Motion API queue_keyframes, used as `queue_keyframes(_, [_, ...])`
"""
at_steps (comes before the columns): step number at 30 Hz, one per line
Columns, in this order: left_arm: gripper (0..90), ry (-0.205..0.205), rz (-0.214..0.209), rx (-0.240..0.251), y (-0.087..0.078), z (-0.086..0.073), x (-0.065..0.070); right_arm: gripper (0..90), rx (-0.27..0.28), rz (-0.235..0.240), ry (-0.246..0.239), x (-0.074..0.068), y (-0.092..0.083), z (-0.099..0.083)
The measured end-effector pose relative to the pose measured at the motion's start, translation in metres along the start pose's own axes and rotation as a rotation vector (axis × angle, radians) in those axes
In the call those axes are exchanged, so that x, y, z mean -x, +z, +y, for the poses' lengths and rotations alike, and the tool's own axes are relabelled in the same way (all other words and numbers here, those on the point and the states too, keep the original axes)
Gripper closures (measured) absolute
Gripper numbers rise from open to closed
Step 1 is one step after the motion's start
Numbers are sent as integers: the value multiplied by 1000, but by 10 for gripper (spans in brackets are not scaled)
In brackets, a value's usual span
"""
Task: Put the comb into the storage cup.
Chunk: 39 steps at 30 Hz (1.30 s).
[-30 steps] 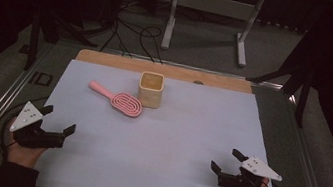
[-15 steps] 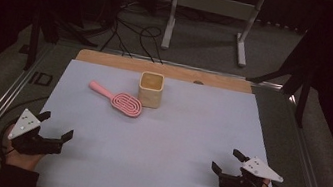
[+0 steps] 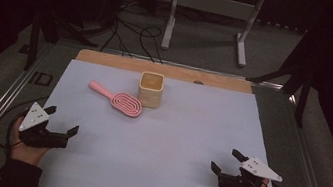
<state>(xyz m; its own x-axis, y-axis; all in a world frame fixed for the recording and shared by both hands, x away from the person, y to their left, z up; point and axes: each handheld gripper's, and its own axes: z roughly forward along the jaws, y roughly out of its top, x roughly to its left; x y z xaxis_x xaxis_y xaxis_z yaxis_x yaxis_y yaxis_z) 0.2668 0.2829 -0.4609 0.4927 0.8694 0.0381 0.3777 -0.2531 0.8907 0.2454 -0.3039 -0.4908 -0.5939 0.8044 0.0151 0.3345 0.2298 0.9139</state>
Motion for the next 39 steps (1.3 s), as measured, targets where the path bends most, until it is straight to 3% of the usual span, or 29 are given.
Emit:
queue_keyframes(5, [0, 43, -4, -33, 16, 19, -5, 80, -2, 1, 1, 0, 0, 0])
queue_keyframes(14, [0, 60, -24, -64, 48, 45, -13, 80, 0, -1, 8, 1, 0, 0])
queue_keyframes(15, [0, 65, -26, -77, 57, 51, -16, 80, 0, 0, 8, 1, 0, 0])
queue_keyframes(21, [0, 84, -26, -115, 74, 61, -20, 80, 1, -2, 10, 2, 0, 0])
queue_keyframes(22, [0, 116, -33, -153, 87, 67, -23, 80, 1, -2, 12, 2, -1, -1])
queue_keyframes(23, [0, 116, -33, -153, 87, 67, -23, 80, 2, -3, 11, 3, -1, -1])
queue_keyframes(24, [0, 138, -34, -189, 96, 71, -25, 80, 2, -4, 10, 3, -1, -1])
queue_keyframes(28, [0, 172, -28, -233, 112, 79, -31, 80, 2, -5, 12, 4, -1, -1])
queue_keyframes(31, [0, 181, -29, -254, 121, 82, -33, 80, 3, -5, 14, 5, -1, -1])
queue_keyframes(39, [0, 236, -13, -393, 160, 92, -38, 80, 7, -5, 19, 6, -2, -1])
